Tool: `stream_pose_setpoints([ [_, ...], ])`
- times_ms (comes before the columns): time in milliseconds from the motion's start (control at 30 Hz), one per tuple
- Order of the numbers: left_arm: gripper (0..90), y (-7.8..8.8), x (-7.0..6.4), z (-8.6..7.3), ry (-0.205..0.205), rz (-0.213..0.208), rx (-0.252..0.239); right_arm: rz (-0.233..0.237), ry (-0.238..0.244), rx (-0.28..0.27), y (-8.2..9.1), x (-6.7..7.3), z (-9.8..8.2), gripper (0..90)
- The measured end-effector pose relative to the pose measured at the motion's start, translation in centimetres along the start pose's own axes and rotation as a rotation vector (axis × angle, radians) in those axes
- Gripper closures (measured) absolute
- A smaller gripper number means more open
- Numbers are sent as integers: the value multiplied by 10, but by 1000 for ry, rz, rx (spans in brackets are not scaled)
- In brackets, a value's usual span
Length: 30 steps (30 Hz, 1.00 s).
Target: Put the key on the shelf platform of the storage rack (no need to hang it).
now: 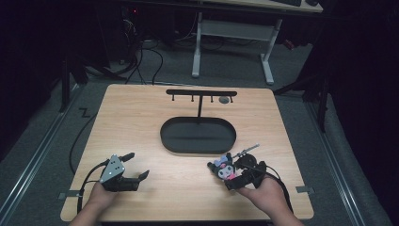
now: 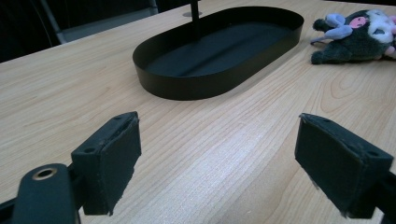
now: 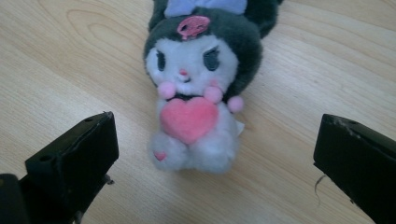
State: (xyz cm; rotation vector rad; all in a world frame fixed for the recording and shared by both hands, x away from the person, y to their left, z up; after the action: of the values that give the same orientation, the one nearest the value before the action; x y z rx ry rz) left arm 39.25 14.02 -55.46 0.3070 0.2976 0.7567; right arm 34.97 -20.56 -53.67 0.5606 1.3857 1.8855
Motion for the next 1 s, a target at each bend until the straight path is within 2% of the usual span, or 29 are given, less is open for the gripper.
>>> stream_pose_setpoints([
  [167,154,0,0,0,0,0,1,2,11,-14,-10,5,0,25],
  [300,154,0,0,0,-4,-1,1,-23,15,-11,-17,7,-2,70],
  [367,154,0,0,0,-5,-3,0,-41,21,-20,-22,9,-5,120],
  [567,154,0,0,0,-5,-4,2,-79,34,-15,-30,11,-10,157],
  [667,154,-1,0,0,-5,-4,5,-77,24,-26,-31,12,-10,193],
  [833,154,-1,0,0,-6,-5,5,-100,26,-43,-32,14,-9,361],
  [867,154,-1,0,0,-6,-5,6,-100,26,-43,-32,14,-9,361],
  [933,154,-1,-1,0,-9,-5,6,-111,26,-49,-36,14,-11,426],
  [1000,154,-1,-1,0,-10,-5,6,-109,20,-52,-37,15,-11,436],
])
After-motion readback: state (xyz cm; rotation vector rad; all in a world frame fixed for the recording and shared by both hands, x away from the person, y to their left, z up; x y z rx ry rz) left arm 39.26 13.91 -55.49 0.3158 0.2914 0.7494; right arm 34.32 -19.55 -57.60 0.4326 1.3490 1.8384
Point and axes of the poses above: each handheld gripper's, and its own axes: y roughly backward along the jaws, z roughly out of its top, x roughly to its left, the point moved 9 cm from there along -y, roughly forward along the jaws, and after that the axes turned 14 degrees about y, right-handed, at the moved point
